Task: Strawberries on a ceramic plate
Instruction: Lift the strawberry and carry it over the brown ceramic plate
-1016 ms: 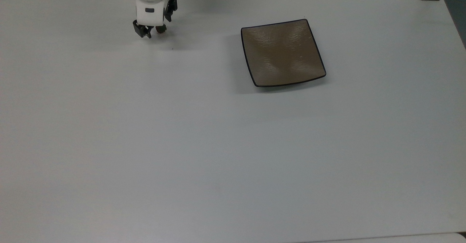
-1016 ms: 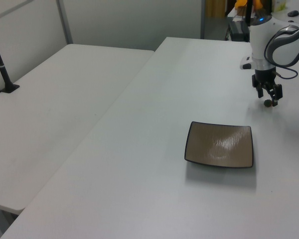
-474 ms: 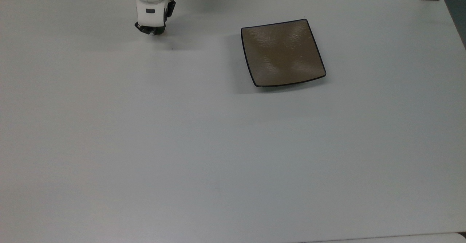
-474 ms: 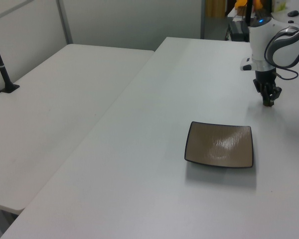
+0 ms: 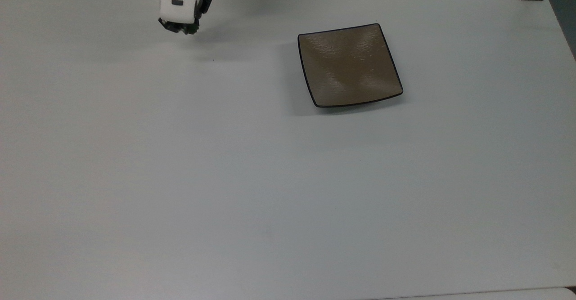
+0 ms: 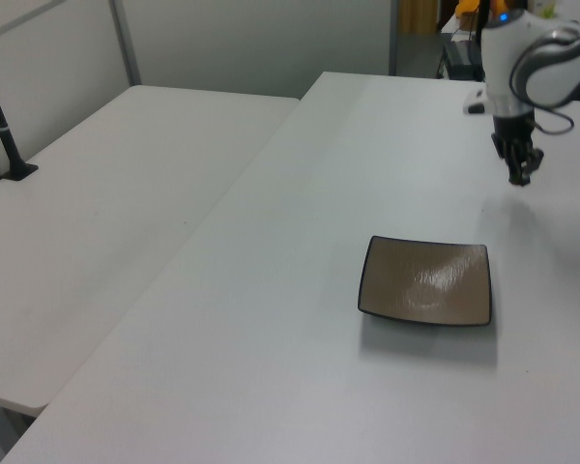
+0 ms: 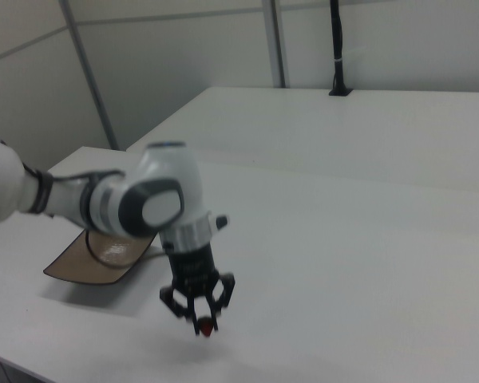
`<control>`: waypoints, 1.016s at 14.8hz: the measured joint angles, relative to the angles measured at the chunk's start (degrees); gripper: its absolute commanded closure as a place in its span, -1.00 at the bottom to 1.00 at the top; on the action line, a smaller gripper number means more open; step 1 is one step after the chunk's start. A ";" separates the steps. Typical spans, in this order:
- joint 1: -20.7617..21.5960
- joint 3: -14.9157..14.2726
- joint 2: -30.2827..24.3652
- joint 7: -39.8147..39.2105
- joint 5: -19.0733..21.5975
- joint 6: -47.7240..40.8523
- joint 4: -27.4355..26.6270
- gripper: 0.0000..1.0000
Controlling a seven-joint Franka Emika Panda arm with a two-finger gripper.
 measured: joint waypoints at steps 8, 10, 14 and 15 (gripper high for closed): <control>2.60 0.05 -1.41 2.97 4.56 -22.37 23.84 0.92; 3.00 0.05 -1.40 3.95 5.57 -24.20 27.36 0.92; 7.16 0.11 -1.21 11.06 6.92 -25.30 30.33 0.91; 8.48 0.17 -1.08 13.56 7.26 -25.30 30.48 0.91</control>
